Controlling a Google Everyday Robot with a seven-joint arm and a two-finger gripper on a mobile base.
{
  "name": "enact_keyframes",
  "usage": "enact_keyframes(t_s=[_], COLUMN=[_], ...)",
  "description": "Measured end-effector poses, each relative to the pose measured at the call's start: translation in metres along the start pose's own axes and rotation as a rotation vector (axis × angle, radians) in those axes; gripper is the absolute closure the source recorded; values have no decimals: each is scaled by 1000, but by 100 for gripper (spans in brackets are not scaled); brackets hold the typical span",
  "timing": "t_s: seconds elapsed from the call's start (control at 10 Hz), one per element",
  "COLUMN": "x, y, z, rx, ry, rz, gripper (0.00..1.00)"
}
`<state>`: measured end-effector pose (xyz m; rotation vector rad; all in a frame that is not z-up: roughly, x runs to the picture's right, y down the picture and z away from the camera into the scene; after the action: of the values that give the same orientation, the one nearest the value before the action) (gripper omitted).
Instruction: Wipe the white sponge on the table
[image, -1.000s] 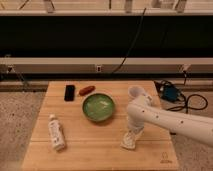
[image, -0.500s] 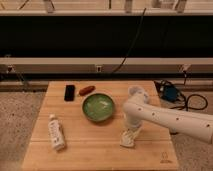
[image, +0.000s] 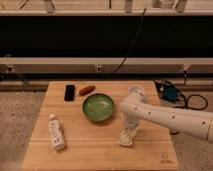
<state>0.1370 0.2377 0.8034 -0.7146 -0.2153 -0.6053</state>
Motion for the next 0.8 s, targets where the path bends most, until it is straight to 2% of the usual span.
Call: enact_keyframes(t_s=[0.4,0.8], x=[24,8], y=[9,-6], z=[0,-3], rx=[0,-8], ry=[-7,7], rz=[34,2], gripper=[99,99])
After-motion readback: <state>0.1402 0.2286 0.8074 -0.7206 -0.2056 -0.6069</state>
